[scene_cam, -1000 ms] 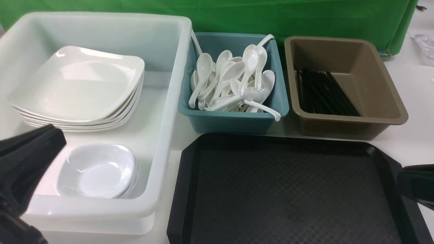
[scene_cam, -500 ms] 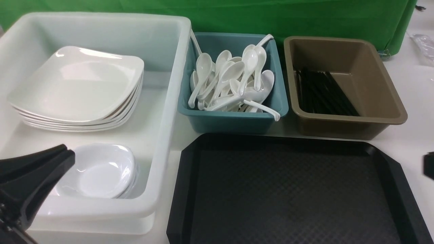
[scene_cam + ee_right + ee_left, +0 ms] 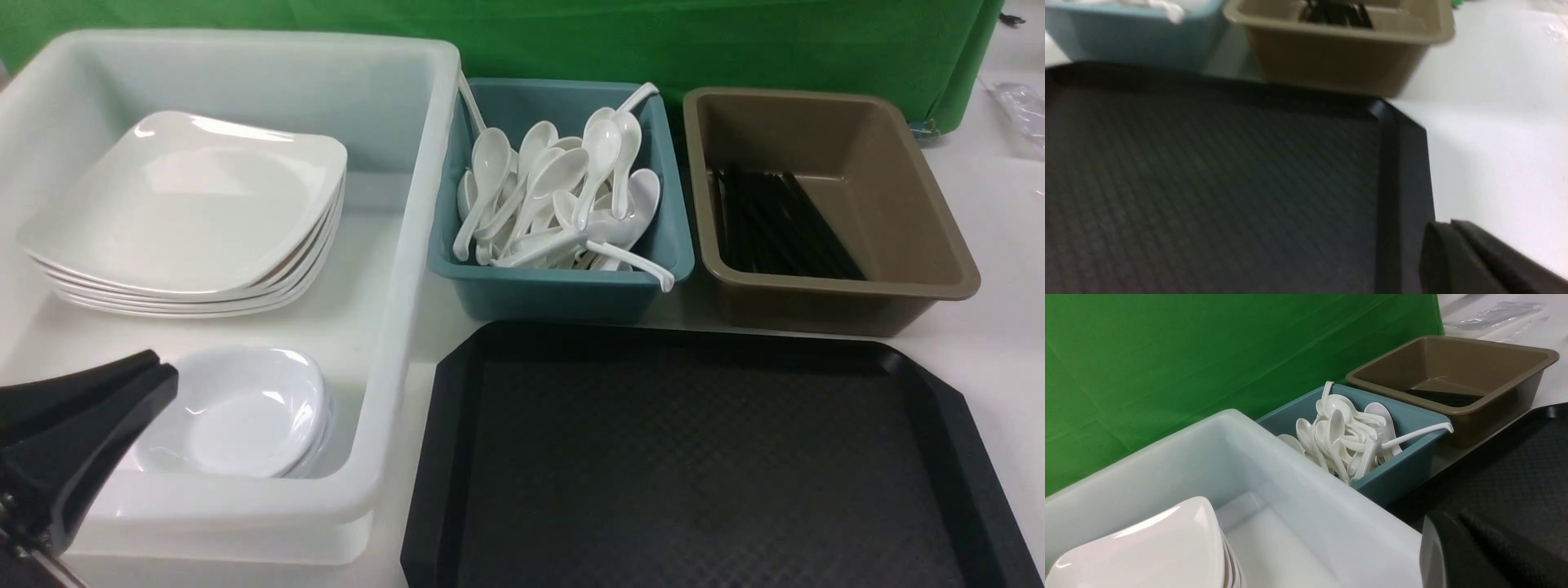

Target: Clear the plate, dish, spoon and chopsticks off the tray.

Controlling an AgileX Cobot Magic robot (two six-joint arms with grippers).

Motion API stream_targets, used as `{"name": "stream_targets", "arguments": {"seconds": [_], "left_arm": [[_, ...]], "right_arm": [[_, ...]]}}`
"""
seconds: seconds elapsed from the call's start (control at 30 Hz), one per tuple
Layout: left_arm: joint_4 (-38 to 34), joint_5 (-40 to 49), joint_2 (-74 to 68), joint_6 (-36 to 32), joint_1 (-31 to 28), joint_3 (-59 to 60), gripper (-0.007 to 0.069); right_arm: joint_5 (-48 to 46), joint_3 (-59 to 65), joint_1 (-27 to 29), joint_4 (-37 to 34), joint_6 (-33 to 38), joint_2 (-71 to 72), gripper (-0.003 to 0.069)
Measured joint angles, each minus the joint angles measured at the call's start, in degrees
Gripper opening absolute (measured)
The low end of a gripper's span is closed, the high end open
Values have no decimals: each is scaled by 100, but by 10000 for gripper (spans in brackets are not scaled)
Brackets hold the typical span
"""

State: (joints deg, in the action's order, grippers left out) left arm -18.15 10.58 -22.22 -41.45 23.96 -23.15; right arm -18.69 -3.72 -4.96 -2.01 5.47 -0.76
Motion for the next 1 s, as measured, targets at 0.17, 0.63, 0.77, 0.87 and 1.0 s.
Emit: {"name": "stream_targets", "arguments": {"seconds": [0.17,0.63,0.77,0.87,1.0], "left_arm": [[-1,3,0,-29,0,4,11],[-1,-3,0,-34,0,4,14],[-1,-3,0,-34,0,4,16],[-1,-3,0,-34,0,4,17],[-1,-3,0,-34,0,4,17]], "right_arm": [[240,407,19,-27,1,66,15],[438,407,19,-39,18,66,36],[438,407,19,-44,18,66,48],[438,407,19,-44,18,66,57],[438,407,19,-44,18,66,68]]}}
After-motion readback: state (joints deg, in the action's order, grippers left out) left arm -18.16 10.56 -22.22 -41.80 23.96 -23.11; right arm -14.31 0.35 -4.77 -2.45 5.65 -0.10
